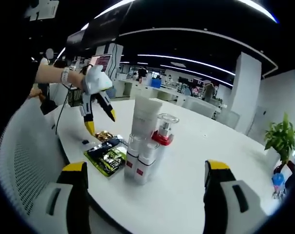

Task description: Arrange the skincare products in the storage area until every visible bottle or jar stands upright without overlapping.

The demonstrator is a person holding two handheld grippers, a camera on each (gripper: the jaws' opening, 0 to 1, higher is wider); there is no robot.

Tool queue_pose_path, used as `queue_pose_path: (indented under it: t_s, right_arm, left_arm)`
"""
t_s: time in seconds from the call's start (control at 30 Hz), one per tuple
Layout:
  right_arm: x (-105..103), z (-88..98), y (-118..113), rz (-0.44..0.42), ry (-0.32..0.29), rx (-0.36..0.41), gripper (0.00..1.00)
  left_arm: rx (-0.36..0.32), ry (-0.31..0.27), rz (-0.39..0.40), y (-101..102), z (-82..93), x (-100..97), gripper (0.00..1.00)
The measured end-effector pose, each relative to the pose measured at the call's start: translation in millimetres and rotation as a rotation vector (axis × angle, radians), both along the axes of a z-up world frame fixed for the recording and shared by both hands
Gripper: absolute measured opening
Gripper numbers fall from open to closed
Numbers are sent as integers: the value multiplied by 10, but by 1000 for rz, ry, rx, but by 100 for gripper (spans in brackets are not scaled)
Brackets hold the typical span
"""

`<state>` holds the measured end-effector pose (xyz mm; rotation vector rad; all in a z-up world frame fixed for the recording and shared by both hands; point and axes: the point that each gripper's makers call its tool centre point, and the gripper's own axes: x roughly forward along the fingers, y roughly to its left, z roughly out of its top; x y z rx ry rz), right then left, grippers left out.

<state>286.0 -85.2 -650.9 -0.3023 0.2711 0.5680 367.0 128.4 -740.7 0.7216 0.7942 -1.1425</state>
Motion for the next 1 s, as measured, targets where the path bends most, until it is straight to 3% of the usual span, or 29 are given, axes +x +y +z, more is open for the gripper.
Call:
queue_pose_path:
  t_s: [0.13, 0.27, 0.6, 1.0]
  right_arm:
    - [22, 37, -33, -16, 7, 58, 100]
    - [27, 43, -42, -24, 9, 71, 100]
    - [20, -10, -16, -16, 40, 63, 100]
    - [31, -62, -25, -15, 74, 73, 100]
  left_arm:
    - [-31, -24, -4, -16, 36, -79, 74]
    - [-83, -48, 56, -16, 122, -77, 78]
    - [-123, -108, 134, 100, 248, -103, 93]
    - [-232, -130, 239, 189, 410, -266, 97]
